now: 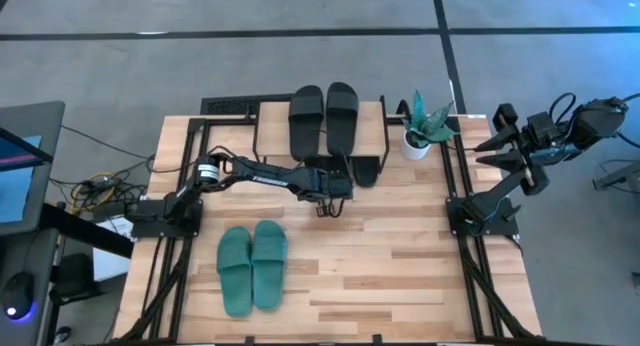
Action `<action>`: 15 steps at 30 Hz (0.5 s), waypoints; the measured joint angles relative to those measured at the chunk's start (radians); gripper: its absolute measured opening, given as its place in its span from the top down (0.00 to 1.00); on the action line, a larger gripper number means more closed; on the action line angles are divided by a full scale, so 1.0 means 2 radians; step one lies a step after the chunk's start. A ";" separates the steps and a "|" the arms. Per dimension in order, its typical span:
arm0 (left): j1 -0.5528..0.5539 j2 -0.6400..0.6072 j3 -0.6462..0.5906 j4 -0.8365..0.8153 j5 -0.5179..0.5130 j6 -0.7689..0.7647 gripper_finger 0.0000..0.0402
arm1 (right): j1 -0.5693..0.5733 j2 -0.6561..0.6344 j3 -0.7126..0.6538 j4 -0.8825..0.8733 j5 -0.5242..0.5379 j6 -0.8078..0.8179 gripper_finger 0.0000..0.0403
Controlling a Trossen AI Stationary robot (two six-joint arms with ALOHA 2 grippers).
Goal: Pick and place slides into the shelf
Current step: Put the black slide under the shelf
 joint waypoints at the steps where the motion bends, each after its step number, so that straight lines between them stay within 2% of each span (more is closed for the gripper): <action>1: 0.005 0.000 0.000 0.000 0.001 -0.006 1.00 | 0.000 0.000 0.000 0.000 0.000 0.000 0.76; 15: 0.018 -0.001 0.000 0.014 0.010 -0.003 1.00 | 0.000 0.000 0.000 0.000 0.000 -0.006 0.76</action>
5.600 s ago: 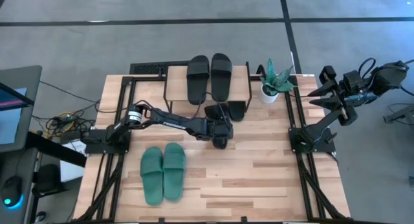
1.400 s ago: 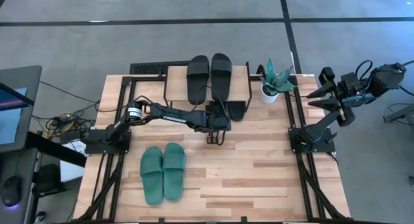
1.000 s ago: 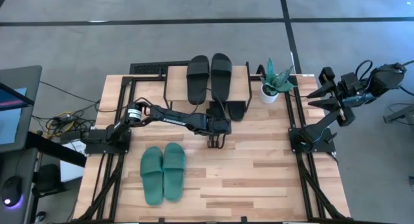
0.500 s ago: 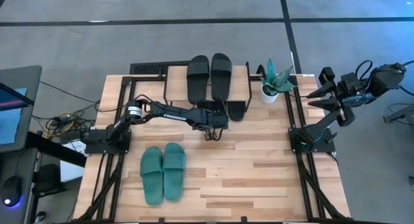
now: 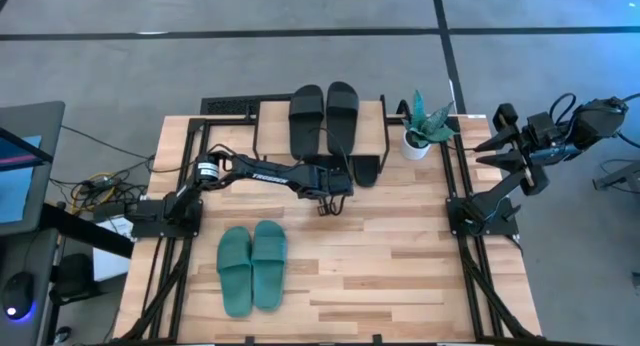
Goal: Pick and place slides into the shelf
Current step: Put the black slide under the shelf
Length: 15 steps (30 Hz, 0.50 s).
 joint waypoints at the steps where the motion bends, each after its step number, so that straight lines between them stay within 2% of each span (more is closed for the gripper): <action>1: 0.000 0.000 0.000 0.003 -0.001 0.001 1.00 | 0.000 0.000 0.000 0.000 0.000 -0.002 0.76; 15: 0.000 0.000 0.000 0.013 0.003 0.010 1.00 | 0.000 0.000 0.000 0.000 0.000 -0.003 0.76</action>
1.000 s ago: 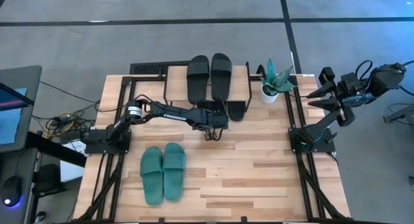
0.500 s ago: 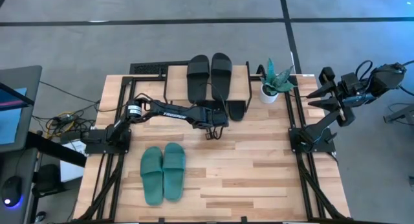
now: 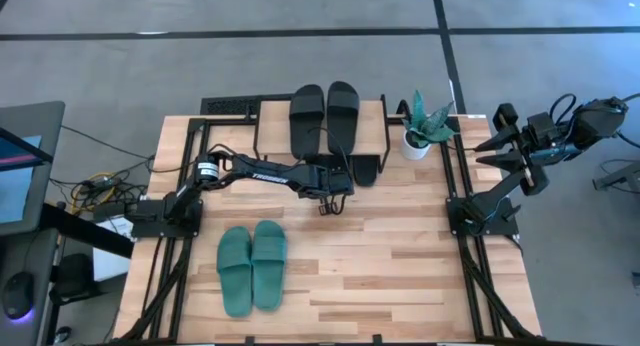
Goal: Pick and place slides into the shelf
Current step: Put the black slide under the shelf, then put the right green slide under the shelf
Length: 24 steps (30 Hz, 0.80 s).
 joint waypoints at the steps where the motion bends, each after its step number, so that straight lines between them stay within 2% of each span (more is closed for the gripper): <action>1: 0.000 0.000 0.000 -0.001 0.000 -0.003 1.00 | 0.000 0.000 0.000 0.000 0.000 0.000 0.76; 17: -0.033 0.000 0.000 -0.020 0.014 -0.028 1.00 | 0.000 0.000 0.000 0.000 0.000 0.010 0.76; 24: -0.079 -0.013 0.000 -0.047 0.014 -0.048 1.00 | 0.000 0.000 0.000 -0.001 0.000 0.019 0.76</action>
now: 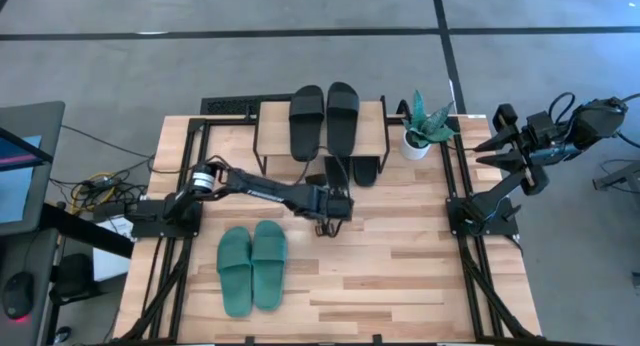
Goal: Pick and place slides into the shelf
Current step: Put the right green slide under the shelf
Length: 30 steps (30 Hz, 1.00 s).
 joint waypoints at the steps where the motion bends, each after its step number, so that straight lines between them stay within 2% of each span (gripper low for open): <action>1: -0.008 -0.007 0.000 -0.002 -0.004 0.000 1.00 | 0.000 0.000 0.000 -0.001 0.000 0.000 0.76; 8: -0.066 -0.079 0.000 -0.041 -0.034 -0.017 1.00 | 0.000 0.000 0.000 -0.004 0.000 0.000 0.76; 13: -0.123 -0.136 0.000 -0.118 -0.078 -0.073 1.00 | 0.000 0.000 0.000 -0.004 0.000 0.000 0.76; 18: -0.185 -0.175 0.000 -0.224 -0.114 -0.177 1.00 | 0.000 0.002 0.000 -0.005 0.000 0.004 0.76; 23: -0.256 -0.182 0.000 -0.316 -0.121 -0.290 1.00 | 0.000 0.011 -0.013 0.004 0.001 0.008 0.76; 30: -0.343 -0.174 0.000 -0.345 -0.124 -0.401 1.00 | 0.000 0.014 -0.108 0.085 0.005 0.005 0.76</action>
